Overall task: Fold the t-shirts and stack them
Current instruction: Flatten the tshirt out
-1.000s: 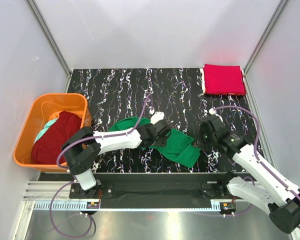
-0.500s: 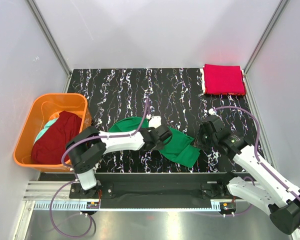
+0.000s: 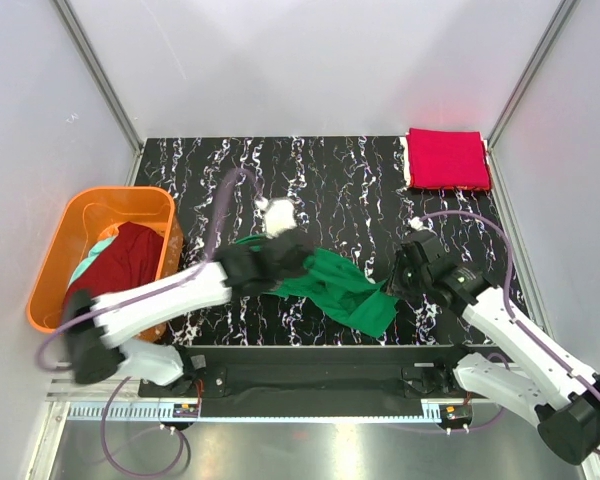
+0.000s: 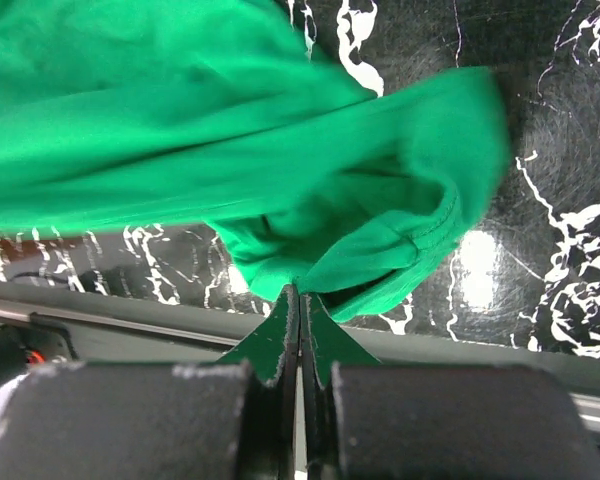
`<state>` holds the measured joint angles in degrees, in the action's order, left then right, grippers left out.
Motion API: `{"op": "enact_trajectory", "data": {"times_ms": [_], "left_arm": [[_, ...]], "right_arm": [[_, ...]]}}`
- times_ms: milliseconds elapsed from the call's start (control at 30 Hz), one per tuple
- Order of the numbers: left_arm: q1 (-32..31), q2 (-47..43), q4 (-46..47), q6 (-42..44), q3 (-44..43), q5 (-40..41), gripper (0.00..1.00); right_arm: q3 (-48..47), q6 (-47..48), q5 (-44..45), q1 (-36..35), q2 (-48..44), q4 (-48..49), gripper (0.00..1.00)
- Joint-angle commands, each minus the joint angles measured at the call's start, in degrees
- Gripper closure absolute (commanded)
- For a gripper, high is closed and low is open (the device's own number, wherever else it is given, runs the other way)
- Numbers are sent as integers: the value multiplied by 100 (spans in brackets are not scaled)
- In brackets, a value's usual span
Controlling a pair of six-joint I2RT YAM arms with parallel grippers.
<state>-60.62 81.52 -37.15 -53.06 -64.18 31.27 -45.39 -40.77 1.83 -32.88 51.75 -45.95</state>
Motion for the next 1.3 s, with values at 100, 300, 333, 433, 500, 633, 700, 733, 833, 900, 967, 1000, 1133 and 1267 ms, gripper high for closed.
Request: {"op": "enact_trajectory", "data": {"times_ms": [100,300,333,433,500,633,700,733,833,900,967,1000,1133,1267], "left_arm": [[68,-1988,-582,1077,-990,1090,100],[68,-3131,38,3093,-2044,1549,100],[68,-3403,250,3448,-2167,1480,100],[68,-3825,910,4644,-2704,708,100],[68,-3950,1121,5092,-3098,147,100],[68,-4292,1341,5463,-3478,-506,100],[68,-4530,1525,5612,-3557,-787,100],[68,-4600,1596,5639,-3609,-876,100],[68,-4768,1833,5789,-3697,-974,100],[68,-4672,1790,5885,-3724,-572,100],[68,-4566,1659,5921,-3620,-263,100],[68,-4470,1641,5930,-3541,-35,100],[68,-4381,1789,5965,-2987,362,100],[68,-4188,2744,6744,-2197,1238,100]], "right_arm": [[-207,569,-576,28,240,446,100],[-874,1183,-1922,-261,20,966,100],[-1189,1342,-2018,-341,11,957,100],[-1926,1949,-2816,-771,-68,939,100],[-2359,2213,-3152,-939,-156,939,100],[-3606,2372,-3934,-1001,-174,869,100],[-4371,2425,-4268,-1009,-95,817,100],[-4852,2442,-4426,-1001,-51,781,100],[-5522,2495,-4254,-1001,186,483,100],[-5569,2661,-3894,-1001,318,212,100],[-5473,2785,-3228,-1001,423,0,100],[-5420,2785,-3154,-1001,537,-97,100],[-4929,2557,-3549,-1001,503,306,100],[-4585,2758,-2584,-1001,406,184,100]]}}
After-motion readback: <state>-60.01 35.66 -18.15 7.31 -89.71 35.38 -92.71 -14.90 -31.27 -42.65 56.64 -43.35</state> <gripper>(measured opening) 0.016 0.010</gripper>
